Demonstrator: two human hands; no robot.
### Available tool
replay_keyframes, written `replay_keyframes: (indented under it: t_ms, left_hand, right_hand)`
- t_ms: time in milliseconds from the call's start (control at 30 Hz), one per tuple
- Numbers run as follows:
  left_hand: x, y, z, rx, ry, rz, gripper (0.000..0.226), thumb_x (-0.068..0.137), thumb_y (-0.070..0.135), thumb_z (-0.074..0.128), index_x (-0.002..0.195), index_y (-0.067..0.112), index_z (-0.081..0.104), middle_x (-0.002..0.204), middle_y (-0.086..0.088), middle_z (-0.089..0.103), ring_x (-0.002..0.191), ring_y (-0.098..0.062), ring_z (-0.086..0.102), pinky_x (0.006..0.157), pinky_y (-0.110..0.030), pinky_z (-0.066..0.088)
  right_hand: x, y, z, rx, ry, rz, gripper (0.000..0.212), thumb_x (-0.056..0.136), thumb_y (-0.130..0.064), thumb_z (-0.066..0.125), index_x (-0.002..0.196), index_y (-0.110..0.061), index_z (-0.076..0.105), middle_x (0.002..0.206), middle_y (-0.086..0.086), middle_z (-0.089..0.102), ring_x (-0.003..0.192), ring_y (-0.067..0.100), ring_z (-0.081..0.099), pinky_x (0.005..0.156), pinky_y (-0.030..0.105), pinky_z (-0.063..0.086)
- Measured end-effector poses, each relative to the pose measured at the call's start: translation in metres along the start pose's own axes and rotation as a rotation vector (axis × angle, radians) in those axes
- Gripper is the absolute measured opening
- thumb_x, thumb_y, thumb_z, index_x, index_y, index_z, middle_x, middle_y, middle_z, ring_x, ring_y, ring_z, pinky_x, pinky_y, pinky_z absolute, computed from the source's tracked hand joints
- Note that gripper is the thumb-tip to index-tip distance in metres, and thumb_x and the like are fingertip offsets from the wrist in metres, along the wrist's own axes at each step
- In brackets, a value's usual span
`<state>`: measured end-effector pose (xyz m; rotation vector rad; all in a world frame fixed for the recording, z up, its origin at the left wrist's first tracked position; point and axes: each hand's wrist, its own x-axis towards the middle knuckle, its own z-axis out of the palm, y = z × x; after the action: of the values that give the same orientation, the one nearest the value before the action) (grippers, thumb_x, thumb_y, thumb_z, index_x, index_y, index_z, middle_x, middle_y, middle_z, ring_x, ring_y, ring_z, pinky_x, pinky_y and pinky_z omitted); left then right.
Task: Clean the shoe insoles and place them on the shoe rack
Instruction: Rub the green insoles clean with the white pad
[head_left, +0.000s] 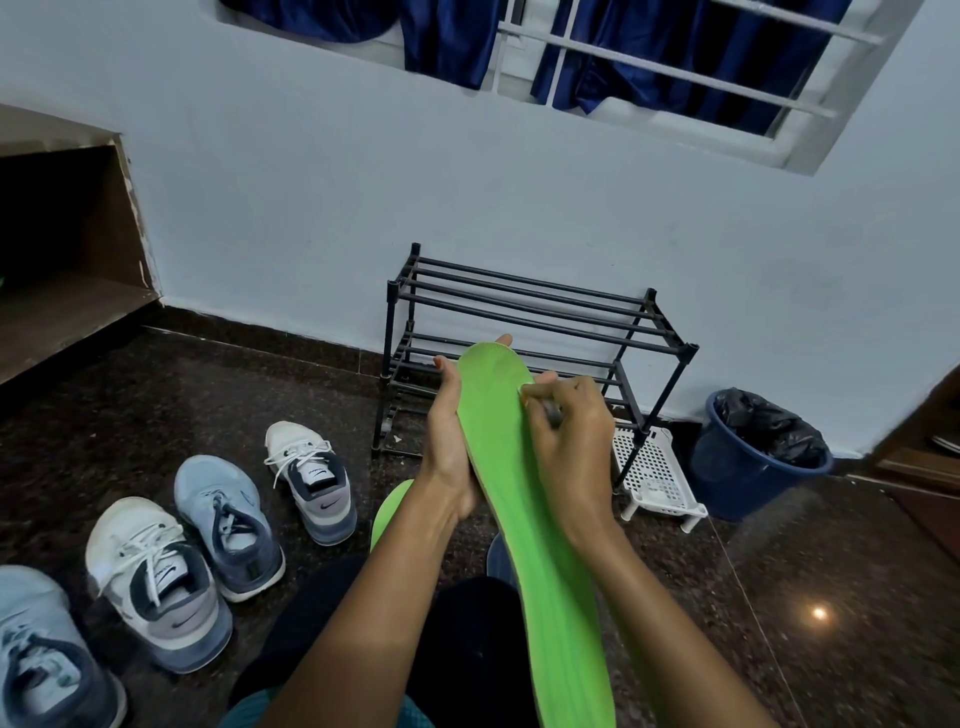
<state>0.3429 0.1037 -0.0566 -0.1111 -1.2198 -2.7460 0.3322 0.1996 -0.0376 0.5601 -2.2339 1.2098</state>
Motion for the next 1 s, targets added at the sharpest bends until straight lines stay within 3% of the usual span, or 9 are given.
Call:
replay_keyframes:
  t_ms: [100, 233, 433, 633, 867, 1000]
  left_hand:
    - [-0.001, 0.002, 0.0, -0.022, 0.005, -0.046, 0.071, 0.094, 0.063, 0.007, 0.136, 0.025, 0.048, 0.117, -0.02, 0.066, 0.105, -0.029, 0.066, 0.081, -0.036, 0.057]
    - [0.0, 0.004, -0.001, -0.067, 0.021, -0.055, 0.069, 0.092, 0.065, 0.007, 0.127, 0.027, 0.054, 0.113, -0.022, 0.067, 0.1, -0.031, 0.066, 0.078, -0.034, 0.057]
    - [-0.001, 0.002, -0.001, -0.028, 0.008, -0.046, 0.071, 0.094, 0.063, 0.009, 0.135, 0.024, 0.051, 0.119, -0.022, 0.064, 0.103, -0.031, 0.066, 0.08, -0.037, 0.057]
    - [0.001, 0.0, -0.004, -0.005, 0.02, -0.004, 0.068, 0.096, 0.06, 0.01, 0.135, 0.022, 0.051, 0.104, -0.012, 0.07, 0.091, -0.023, 0.069, 0.069, -0.031, 0.056]
    - [-0.001, 0.005, -0.002, -0.084, 0.017, -0.042, 0.069, 0.091, 0.066, 0.007, 0.129, 0.028, 0.052, 0.118, -0.023, 0.064, 0.109, -0.034, 0.062, 0.08, -0.036, 0.055]
    - [0.0, 0.002, -0.002, -0.053, 0.012, -0.03, 0.07, 0.094, 0.063, 0.009, 0.135, 0.023, 0.05, 0.115, -0.02, 0.066, 0.099, -0.029, 0.068, 0.072, -0.033, 0.057]
  right_hand:
    - [-0.008, -0.005, 0.004, 0.018, -0.021, 0.012, 0.012, 0.084, 0.002, 0.059, 0.089, -0.004, 0.068, 0.084, -0.002, 0.05, 0.076, -0.001, 0.051, 0.069, 0.008, 0.04]
    - [-0.028, -0.014, 0.007, 0.093, -0.111, -0.045, 0.014, 0.08, 0.005, 0.063, 0.086, -0.005, 0.07, 0.079, -0.002, 0.053, 0.08, -0.012, 0.049, 0.07, 0.0, 0.034]
    - [-0.009, -0.006, 0.002, 0.05, -0.046, -0.04, 0.011, 0.082, 0.004, 0.061, 0.086, -0.004, 0.068, 0.082, -0.001, 0.051, 0.08, -0.007, 0.048, 0.071, 0.002, 0.035]
    - [-0.001, -0.007, 0.007, 0.004, 0.022, -0.035, 0.011, 0.085, 0.002, 0.058, 0.091, -0.001, 0.067, 0.085, -0.002, 0.047, 0.079, 0.007, 0.05, 0.071, 0.009, 0.04]
    - [-0.023, -0.015, 0.013, 0.128, -0.115, -0.033, 0.012, 0.081, 0.004, 0.062, 0.088, -0.002, 0.07, 0.084, -0.003, 0.05, 0.085, -0.014, 0.049, 0.074, -0.001, 0.033]
    - [-0.011, -0.012, 0.006, 0.058, -0.079, -0.045, 0.011, 0.083, 0.003, 0.061, 0.089, -0.002, 0.068, 0.084, -0.002, 0.049, 0.078, -0.006, 0.048, 0.07, 0.001, 0.034]
